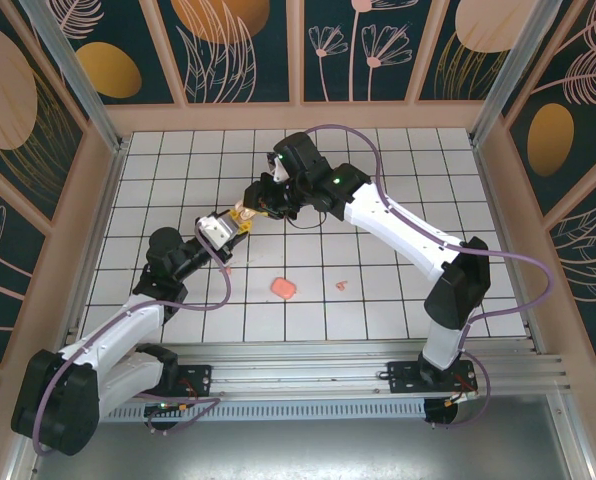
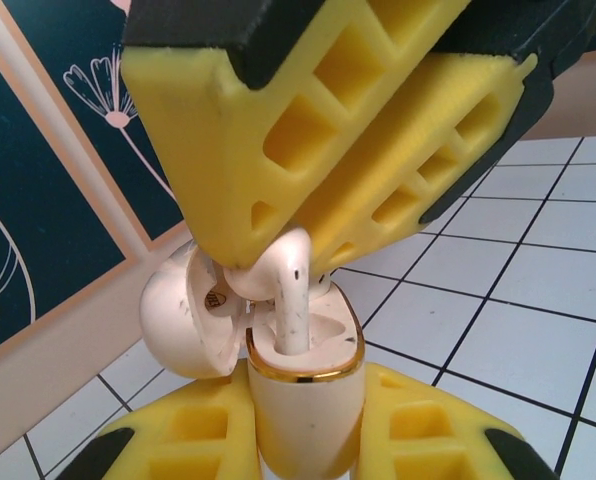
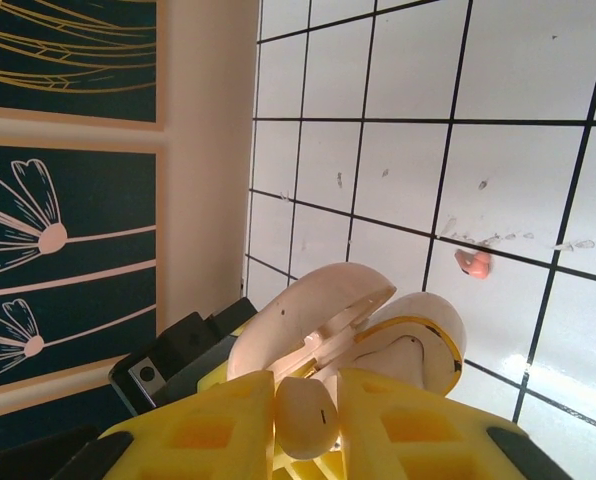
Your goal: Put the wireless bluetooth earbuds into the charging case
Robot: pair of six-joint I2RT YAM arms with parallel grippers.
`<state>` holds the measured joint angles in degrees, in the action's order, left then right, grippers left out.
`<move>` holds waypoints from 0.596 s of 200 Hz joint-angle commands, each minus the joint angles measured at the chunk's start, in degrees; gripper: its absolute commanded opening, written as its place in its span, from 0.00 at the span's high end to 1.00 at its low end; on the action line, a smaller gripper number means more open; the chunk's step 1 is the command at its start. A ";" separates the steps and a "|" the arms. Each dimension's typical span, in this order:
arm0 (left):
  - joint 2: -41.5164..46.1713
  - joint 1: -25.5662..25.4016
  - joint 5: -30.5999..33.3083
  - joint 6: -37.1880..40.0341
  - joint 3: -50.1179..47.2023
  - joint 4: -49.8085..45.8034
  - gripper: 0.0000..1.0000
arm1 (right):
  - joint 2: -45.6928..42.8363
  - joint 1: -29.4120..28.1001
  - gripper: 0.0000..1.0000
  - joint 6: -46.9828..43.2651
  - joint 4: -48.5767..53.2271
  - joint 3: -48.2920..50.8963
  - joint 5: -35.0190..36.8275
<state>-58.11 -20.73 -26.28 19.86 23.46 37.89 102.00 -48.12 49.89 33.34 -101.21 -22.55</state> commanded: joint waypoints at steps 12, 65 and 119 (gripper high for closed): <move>1.53 -0.01 -1.12 -2.28 0.36 7.45 0.98 | -1.14 -0.92 0.78 -0.45 2.61 -0.10 1.33; 0.38 -0.01 0.19 -4.27 0.35 10.25 0.99 | -0.89 -2.39 0.79 -0.12 2.90 -0.32 2.60; 0.11 -0.01 0.25 -5.73 0.39 11.21 0.99 | 0.88 -4.20 0.79 -2.03 5.88 -4.17 4.53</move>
<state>-58.39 -20.69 -26.00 16.10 23.14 40.77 101.73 -50.04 49.58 34.28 -102.74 -18.24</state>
